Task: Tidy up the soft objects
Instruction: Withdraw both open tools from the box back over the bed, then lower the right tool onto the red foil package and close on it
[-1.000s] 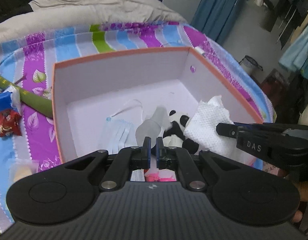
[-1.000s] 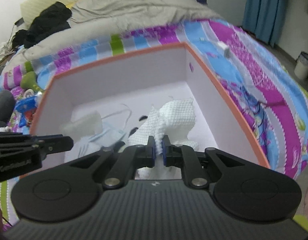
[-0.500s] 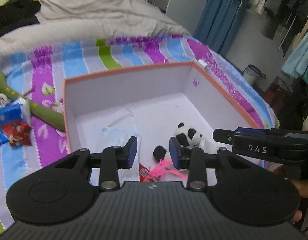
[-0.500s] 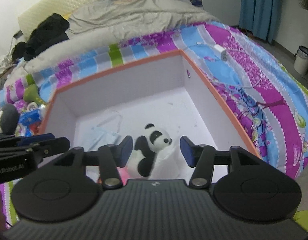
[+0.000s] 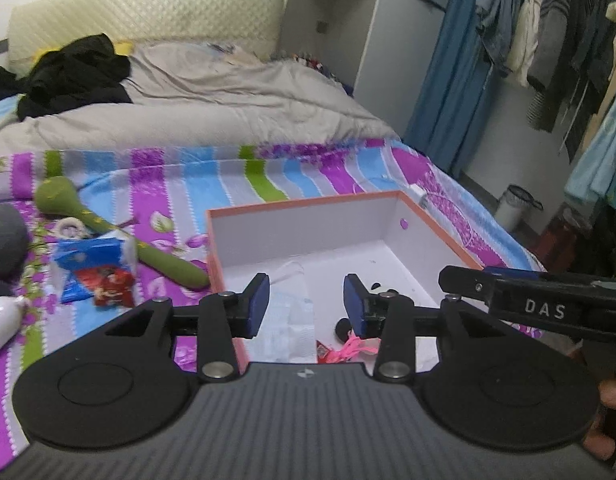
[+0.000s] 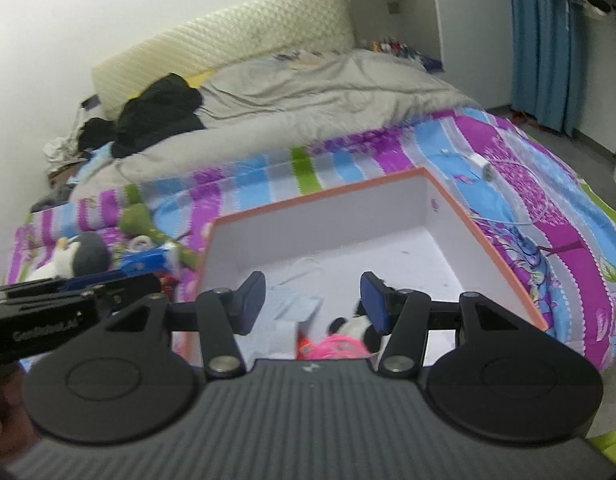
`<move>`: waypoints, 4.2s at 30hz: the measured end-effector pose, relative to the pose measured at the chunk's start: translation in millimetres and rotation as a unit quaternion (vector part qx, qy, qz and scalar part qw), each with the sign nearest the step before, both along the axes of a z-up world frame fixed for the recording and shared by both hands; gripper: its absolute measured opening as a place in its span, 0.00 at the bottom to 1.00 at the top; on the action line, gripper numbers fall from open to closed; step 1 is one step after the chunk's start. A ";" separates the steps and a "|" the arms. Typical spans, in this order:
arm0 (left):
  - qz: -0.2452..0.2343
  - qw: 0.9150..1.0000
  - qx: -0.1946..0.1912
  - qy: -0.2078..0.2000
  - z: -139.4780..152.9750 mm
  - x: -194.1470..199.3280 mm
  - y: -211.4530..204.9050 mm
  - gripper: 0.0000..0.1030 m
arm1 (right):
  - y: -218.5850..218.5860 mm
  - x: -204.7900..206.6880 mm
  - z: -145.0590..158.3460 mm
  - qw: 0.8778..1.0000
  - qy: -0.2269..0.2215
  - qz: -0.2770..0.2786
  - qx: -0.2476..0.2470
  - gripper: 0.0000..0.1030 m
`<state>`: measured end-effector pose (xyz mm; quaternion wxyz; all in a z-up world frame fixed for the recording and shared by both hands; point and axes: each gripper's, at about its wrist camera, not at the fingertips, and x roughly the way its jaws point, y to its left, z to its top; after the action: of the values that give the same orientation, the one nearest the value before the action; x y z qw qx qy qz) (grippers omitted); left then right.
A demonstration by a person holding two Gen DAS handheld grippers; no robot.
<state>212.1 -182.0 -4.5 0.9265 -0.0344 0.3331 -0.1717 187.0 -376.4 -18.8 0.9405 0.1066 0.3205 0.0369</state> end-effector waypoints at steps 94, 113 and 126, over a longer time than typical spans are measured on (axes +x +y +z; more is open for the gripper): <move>0.126 0.963 -0.197 0.135 -224.3 21.9 268.4 0.44 | 230.2 99.3 -114.5 0.985 0.052 0.163 0.040 0.54; 0.056 0.923 -0.339 0.172 -264.2 82.4 275.3 0.34 | 255.2 189.2 -160.9 0.981 0.114 0.148 0.059 0.68; 0.032 0.904 -0.383 0.188 -277.8 102.4 271.5 0.34 | 269.6 224.1 -179.7 0.977 0.152 0.145 0.030 0.68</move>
<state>314.5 89.5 -282.3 0.7673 -0.4287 0.4083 -0.2466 411.1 -106.8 -198.5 0.8620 0.0918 0.4701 0.1660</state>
